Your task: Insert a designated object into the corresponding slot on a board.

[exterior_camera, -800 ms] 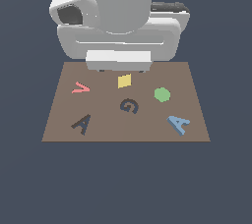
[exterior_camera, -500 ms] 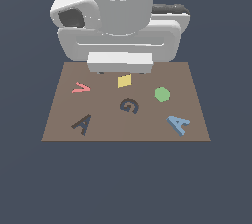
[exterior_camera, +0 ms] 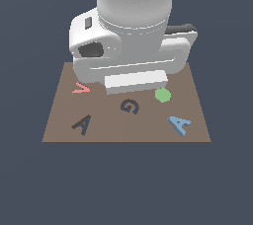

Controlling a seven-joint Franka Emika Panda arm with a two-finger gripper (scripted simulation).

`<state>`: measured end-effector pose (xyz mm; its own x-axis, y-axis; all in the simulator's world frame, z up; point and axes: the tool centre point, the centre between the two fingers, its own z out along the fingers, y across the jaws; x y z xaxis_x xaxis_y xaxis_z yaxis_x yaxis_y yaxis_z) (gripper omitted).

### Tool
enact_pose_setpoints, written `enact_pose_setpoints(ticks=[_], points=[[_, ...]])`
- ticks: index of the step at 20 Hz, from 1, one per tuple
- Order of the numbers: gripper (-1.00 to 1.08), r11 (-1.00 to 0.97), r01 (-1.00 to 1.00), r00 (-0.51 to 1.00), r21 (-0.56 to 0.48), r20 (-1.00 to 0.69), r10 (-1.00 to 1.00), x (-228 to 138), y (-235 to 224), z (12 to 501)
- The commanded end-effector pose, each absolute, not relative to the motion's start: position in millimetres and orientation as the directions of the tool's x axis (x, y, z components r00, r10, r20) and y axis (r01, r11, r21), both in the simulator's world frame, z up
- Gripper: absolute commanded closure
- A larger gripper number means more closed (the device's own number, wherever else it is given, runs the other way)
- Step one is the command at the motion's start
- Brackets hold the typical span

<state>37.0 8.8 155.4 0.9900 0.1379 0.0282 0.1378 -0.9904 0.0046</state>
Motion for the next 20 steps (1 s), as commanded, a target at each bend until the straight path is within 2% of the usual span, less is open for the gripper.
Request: enact_pose_setpoints(ticks=[1,11,20], points=[[-0.92,-0.979,0.204,0.979,0.004,0.026,0.204,46.3,18.3,146.3],[-0.92,-0.835,0.551,0.835,0.003,0.013,0.551,86.5,81.1,96.6],[-0.92,-0.665,0.746,0.665,0.001,0.004,0.746,98.1,131.4,62.9]])
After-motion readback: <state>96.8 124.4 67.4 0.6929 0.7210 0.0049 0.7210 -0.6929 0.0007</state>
